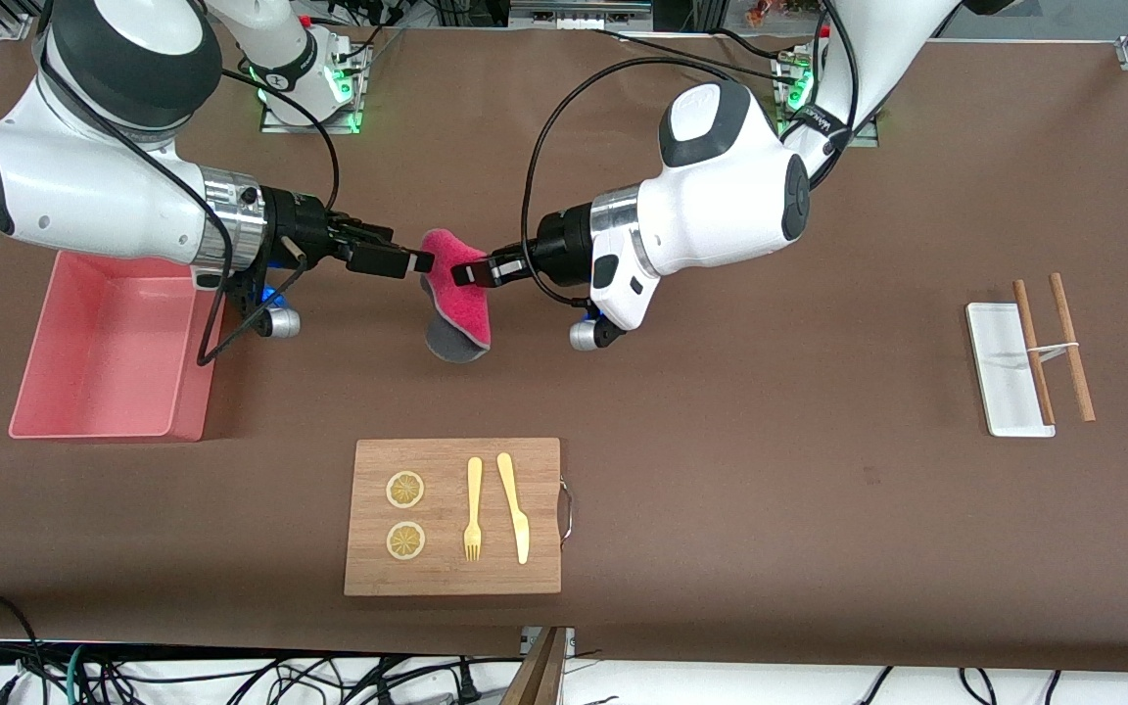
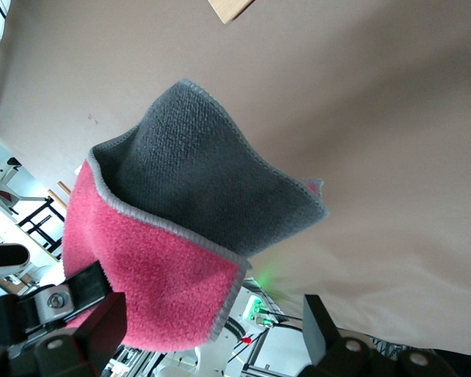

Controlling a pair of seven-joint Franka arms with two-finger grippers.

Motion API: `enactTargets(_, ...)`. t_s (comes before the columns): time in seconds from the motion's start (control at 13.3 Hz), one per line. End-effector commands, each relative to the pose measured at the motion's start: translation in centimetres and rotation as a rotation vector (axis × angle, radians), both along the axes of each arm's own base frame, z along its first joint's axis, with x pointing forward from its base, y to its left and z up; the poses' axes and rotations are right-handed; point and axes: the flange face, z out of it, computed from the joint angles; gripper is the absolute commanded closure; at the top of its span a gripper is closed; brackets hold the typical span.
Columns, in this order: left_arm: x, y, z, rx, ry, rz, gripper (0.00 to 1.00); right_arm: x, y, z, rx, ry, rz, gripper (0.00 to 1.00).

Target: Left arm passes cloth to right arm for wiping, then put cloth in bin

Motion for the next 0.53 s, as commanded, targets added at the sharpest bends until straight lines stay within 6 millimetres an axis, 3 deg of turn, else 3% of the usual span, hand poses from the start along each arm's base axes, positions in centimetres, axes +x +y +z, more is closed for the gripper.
enactTargets(0.0, 0.1, -0.3, 0.2, -0.012, 0.002, 0.012, 1.0, -1.2, -0.3, -1.6, 0.045, 0.022, -0.027, 0.01)
enactTargets(0.3, 0.1, -0.3, 0.2, -0.012, 0.002, 0.014, 1.0, -1.4, 0.1, -2.8, 0.077, 0.035, -0.036, 0.01)
enactTargets(0.45, 0.1, -0.3, 0.2, -0.012, 0.002, 0.012, 1.0, -1.5, 0.2, -2.5, 0.079, 0.033, -0.031, 0.17)
